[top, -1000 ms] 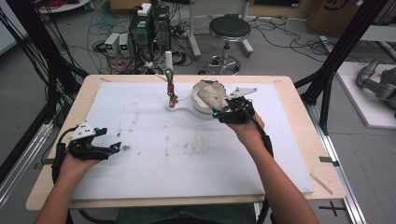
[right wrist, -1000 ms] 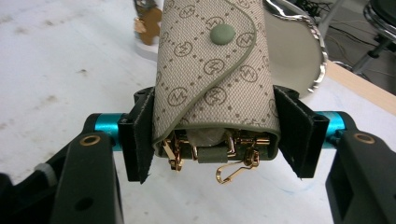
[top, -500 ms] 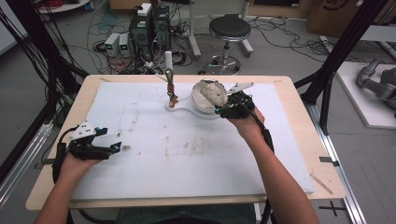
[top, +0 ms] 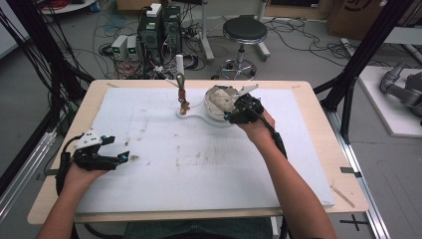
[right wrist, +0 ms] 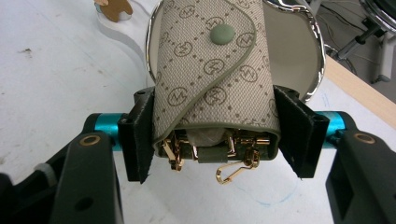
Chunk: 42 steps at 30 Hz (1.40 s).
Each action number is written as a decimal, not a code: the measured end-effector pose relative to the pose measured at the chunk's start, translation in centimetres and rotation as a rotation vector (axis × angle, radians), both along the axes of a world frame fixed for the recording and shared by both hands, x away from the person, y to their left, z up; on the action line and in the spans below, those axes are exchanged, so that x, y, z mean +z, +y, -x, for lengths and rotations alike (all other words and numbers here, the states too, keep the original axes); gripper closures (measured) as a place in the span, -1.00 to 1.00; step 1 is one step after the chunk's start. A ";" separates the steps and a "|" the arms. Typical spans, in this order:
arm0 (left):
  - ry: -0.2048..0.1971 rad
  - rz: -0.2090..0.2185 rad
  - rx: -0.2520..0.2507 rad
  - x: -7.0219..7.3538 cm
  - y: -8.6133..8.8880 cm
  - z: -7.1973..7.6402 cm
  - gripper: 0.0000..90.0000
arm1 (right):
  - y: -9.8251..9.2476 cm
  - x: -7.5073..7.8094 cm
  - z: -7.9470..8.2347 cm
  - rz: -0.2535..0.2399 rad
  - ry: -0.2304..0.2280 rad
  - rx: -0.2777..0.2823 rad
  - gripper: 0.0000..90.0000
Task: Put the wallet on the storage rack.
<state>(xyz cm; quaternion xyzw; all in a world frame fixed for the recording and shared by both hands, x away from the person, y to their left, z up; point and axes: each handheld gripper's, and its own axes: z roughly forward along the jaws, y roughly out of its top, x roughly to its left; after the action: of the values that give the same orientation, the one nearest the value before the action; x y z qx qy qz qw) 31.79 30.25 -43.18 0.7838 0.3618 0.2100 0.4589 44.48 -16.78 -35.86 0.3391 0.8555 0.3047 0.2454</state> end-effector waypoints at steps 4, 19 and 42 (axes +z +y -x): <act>0.001 0.005 -0.002 0.0 0.0 0.0 -0.64 | 0.5 -0.2 -0.6 0.023 0.013 -0.002 -0.18; 0.000 0.003 0.000 0.0 0.0 0.0 -0.64 | 2.1 -0.7 -2.8 0.084 0.043 -0.036 -0.18; -0.001 0.003 -0.005 0.0 -0.1 0.0 -0.64 | 0.4 0.4 -1.7 -0.012 -0.030 -0.065 -0.53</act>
<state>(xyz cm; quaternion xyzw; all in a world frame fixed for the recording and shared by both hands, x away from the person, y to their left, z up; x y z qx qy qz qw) 31.83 30.15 -43.17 0.7839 0.3597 0.2087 0.4610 46.22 -16.36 -35.47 0.3635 0.8386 0.3066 0.2658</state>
